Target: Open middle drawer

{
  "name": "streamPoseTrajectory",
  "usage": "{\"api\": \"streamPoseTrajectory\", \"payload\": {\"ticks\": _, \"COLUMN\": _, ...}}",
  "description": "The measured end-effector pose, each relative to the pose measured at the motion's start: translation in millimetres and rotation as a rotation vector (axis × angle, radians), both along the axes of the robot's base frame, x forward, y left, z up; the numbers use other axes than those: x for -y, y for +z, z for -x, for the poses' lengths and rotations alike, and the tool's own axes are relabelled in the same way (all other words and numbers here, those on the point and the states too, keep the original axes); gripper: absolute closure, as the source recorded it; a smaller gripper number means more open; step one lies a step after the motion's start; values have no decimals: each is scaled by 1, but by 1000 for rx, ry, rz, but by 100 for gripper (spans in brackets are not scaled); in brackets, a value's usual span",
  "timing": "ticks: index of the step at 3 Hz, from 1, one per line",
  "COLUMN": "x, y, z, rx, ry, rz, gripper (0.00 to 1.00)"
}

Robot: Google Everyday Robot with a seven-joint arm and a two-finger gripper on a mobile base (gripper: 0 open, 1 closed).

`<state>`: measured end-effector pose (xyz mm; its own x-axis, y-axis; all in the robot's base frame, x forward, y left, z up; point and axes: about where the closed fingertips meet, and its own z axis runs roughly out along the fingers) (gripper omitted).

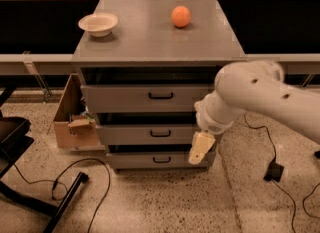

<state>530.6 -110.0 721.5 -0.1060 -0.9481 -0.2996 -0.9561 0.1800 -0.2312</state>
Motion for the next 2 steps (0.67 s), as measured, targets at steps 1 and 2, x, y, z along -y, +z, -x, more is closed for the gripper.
{"api": "streamPoseTrajectory", "payload": {"ticks": 1, "x": -18, "y": -45, "z": -29, "rx": 44, "ry": 32, "rz": 1, "gripper": 0}}
{"api": "streamPoseTrajectory", "payload": {"ticks": 2, "x": -17, "y": -46, "z": -30, "rx": 44, "ry": 29, "rz": 5, "gripper": 0}}
